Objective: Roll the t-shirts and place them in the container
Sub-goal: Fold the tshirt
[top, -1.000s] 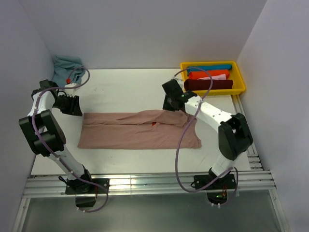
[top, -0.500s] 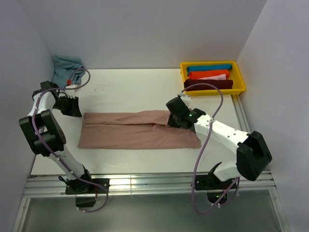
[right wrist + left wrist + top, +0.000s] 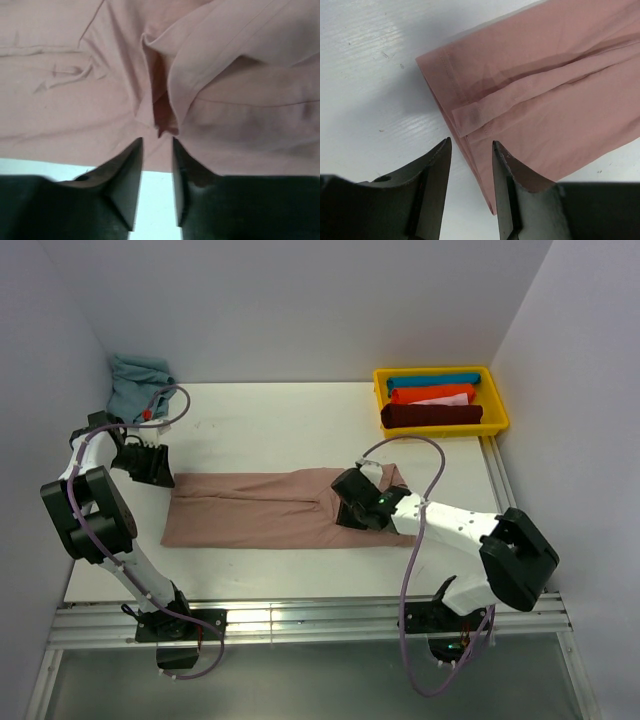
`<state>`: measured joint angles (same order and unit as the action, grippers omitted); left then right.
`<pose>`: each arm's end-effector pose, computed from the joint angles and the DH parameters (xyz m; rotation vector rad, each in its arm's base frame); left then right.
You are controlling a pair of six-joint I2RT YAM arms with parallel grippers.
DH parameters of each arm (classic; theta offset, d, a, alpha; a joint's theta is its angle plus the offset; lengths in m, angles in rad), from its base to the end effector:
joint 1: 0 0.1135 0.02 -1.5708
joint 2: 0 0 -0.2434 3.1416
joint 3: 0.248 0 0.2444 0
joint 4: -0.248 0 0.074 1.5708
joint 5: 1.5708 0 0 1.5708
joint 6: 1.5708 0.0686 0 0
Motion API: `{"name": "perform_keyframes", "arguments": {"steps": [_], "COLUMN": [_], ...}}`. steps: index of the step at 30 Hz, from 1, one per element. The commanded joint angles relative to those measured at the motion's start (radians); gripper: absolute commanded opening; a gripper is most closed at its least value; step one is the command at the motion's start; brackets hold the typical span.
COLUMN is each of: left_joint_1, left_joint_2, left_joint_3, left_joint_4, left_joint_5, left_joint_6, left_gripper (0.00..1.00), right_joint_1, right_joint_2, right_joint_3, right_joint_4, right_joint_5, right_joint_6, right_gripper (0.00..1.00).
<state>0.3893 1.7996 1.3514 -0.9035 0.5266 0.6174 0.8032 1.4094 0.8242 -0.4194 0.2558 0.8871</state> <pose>0.3311 0.0985 0.1718 0.3808 2.6320 -0.4867 0.2117 0.1943 0.1544 0.2030 2.5531 0.3385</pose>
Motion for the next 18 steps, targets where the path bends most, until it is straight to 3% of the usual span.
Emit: {"name": "perform_keyframes", "arguments": {"steps": [1, 5, 11, 18], "left_joint_1": [-0.003, -0.004, -0.004, -0.004], "left_joint_2": [-0.034, -0.036, -0.028, -0.023], "left_joint_3": [-0.006, -0.011, -0.005, -0.001], "left_joint_4": [-0.006, -0.002, -0.003, -0.009], "left_joint_5": [0.013, 0.009, 0.016, 0.021], "left_joint_6": [0.022, 0.024, 0.021, 0.025], "left_gripper": [0.43, 0.43, 0.43, 0.43], "right_joint_1": [0.025, 0.016, -0.125, -0.259], "right_joint_2": [-0.024, -0.073, -0.072, 0.086], "right_joint_3": [0.006, 0.071, 0.176, 0.273], "right_joint_4": [0.016, -0.076, -0.15, -0.128], "right_joint_5": [0.022, 0.107, 0.137, 0.079], "right_joint_6": [0.019, -0.005, -0.106, -0.192], "right_gripper": [0.4, 0.52, 0.55, 0.59]}}
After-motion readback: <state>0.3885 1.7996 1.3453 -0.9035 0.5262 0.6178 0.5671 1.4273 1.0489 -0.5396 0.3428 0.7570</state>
